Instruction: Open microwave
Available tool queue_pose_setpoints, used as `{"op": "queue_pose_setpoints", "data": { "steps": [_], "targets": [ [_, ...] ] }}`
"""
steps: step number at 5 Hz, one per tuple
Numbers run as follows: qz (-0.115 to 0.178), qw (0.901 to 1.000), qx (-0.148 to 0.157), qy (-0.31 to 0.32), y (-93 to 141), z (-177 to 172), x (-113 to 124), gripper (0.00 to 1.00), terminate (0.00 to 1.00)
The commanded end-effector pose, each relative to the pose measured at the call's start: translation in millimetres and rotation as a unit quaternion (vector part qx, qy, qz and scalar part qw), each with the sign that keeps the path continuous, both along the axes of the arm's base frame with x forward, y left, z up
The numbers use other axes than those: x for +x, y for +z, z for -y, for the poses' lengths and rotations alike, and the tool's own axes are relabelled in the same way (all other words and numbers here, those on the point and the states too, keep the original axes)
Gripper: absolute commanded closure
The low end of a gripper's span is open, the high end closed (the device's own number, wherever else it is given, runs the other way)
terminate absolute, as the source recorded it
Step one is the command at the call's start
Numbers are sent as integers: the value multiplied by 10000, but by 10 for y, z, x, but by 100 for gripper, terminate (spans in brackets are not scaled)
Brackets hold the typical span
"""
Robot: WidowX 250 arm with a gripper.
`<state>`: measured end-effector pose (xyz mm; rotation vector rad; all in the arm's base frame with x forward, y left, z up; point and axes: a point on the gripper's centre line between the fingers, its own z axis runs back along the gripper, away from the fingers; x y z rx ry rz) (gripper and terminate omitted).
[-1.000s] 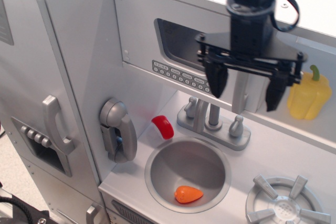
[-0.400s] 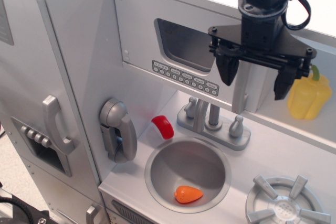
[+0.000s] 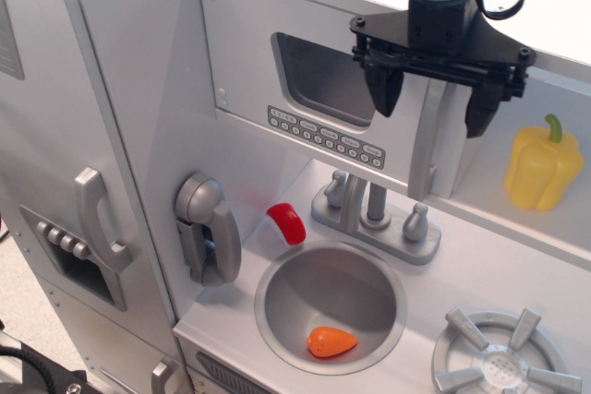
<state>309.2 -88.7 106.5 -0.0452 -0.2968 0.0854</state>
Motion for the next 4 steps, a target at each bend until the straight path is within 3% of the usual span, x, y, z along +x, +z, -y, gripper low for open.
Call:
{"op": "queue_pose_setpoints", "data": {
  "steps": [1,4],
  "targets": [
    [405,9986,-249,-211,124,16,58,100,0],
    [486,9976,-255,-421,148,-30,-259,100,0]
  ]
}}
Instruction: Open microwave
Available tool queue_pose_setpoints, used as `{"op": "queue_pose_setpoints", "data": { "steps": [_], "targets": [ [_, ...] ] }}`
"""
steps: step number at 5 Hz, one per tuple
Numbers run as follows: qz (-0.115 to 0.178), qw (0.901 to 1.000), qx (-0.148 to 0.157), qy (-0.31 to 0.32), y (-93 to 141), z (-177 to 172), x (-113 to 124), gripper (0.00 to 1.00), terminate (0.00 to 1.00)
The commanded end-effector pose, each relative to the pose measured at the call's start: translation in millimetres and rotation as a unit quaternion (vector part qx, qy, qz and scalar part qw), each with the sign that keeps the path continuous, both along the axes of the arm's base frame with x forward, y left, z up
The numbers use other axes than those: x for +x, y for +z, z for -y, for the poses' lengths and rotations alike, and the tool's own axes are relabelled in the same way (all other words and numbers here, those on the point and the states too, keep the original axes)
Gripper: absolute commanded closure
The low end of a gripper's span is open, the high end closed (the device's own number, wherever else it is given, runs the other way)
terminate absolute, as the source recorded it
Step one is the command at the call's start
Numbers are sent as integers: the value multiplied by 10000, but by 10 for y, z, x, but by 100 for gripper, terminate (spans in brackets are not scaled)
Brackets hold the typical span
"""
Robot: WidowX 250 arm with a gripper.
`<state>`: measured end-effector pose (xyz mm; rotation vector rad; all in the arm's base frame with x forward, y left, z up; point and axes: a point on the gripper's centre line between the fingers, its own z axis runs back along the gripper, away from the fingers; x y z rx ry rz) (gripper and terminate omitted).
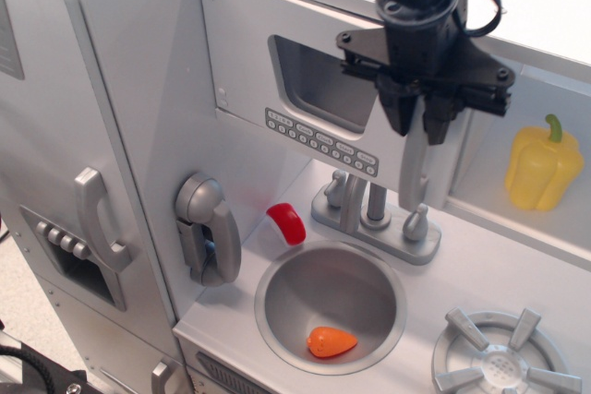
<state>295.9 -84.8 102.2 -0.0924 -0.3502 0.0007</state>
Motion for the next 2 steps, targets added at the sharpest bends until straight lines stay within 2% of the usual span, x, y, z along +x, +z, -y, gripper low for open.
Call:
{"op": "queue_pose_setpoints", "data": {
  "steps": [1,2],
  "targets": [
    [83,9999,-118,26,221,-59,-306,100,0],
    [-260,9996,-70,-84,249,-199,-567,0,0]
  ]
}}
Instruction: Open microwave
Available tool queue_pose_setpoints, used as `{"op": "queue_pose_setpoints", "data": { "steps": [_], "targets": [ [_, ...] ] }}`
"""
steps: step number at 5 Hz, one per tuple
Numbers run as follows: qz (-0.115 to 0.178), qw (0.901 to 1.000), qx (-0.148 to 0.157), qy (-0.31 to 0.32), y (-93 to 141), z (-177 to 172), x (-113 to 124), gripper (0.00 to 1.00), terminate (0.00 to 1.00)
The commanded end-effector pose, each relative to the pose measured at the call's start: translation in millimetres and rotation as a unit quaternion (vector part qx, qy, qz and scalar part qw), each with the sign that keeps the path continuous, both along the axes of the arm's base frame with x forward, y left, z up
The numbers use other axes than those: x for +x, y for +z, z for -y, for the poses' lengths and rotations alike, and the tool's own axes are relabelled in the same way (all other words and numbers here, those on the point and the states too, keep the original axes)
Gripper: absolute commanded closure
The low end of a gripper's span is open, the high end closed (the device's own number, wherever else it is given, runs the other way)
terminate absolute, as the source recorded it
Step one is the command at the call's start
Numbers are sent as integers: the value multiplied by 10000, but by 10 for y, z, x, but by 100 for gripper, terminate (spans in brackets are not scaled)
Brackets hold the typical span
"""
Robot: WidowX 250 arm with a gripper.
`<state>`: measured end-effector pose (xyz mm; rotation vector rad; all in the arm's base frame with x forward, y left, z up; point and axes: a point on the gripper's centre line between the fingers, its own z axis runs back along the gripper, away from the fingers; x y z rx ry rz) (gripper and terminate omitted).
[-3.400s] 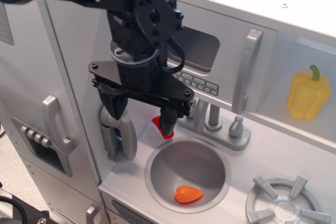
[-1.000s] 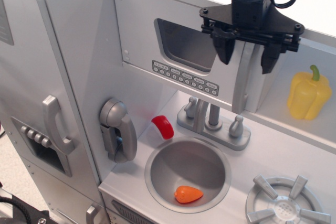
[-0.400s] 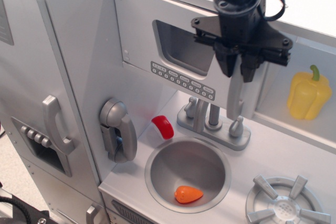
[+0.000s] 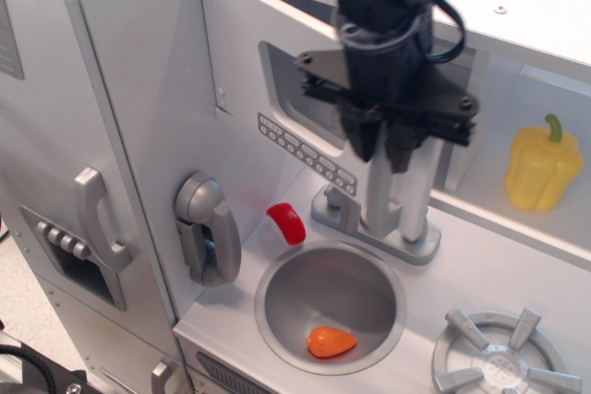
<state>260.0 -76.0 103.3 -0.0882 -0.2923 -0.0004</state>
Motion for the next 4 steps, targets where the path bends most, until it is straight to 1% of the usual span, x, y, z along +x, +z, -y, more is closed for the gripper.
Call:
{"op": "queue_pose_setpoints", "data": {
  "steps": [1,2,3,4],
  "targets": [
    [-613,9977,-31,-289,240,-92,-449,0,0],
    [-651,9975,76,-264,174,250,-511,0,0],
    [-742,9971,-29,-156,146,603,-374,0,0],
    [-635,9976,86,-263,117,874,-167,0,0]
  ]
}}
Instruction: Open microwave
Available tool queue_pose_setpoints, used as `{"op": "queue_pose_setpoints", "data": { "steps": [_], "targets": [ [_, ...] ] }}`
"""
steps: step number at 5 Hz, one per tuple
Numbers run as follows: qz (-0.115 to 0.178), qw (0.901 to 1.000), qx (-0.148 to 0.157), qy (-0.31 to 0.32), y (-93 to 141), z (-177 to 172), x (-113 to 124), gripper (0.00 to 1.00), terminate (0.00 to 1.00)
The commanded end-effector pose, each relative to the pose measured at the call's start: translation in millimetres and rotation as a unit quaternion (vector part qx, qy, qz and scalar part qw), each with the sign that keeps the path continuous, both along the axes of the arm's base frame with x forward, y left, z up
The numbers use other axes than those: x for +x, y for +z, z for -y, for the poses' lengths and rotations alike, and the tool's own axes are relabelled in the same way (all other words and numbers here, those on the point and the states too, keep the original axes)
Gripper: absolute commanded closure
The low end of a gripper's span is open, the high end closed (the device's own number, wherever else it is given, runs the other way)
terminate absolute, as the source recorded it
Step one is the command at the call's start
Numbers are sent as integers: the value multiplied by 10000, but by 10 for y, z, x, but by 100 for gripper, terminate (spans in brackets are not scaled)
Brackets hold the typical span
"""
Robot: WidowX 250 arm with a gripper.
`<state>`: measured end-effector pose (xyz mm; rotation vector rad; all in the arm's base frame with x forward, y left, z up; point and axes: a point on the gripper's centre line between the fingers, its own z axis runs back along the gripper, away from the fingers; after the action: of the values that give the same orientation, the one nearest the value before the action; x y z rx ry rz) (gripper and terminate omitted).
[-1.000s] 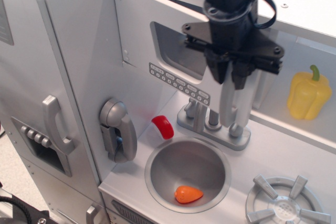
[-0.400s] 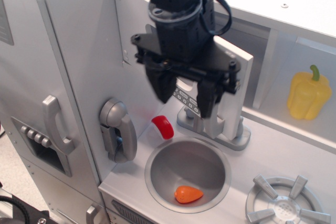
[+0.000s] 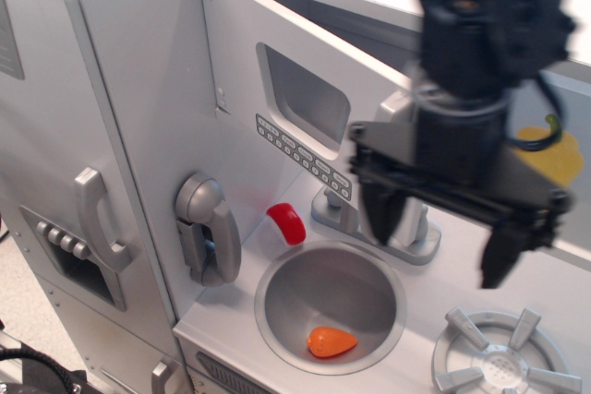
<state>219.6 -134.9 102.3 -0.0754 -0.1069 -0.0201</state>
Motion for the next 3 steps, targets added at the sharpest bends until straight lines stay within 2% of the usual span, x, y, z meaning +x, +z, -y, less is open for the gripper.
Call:
{"op": "queue_pose_setpoints", "data": {
  "steps": [1,2,3],
  "targets": [
    [397,9991,-15,-151,173,394,541,0,0],
    [573,9982,-147,-41,249,353,804,0,0],
    [686,9975,-189,-29,286,296,933,0,0]
  ]
}}
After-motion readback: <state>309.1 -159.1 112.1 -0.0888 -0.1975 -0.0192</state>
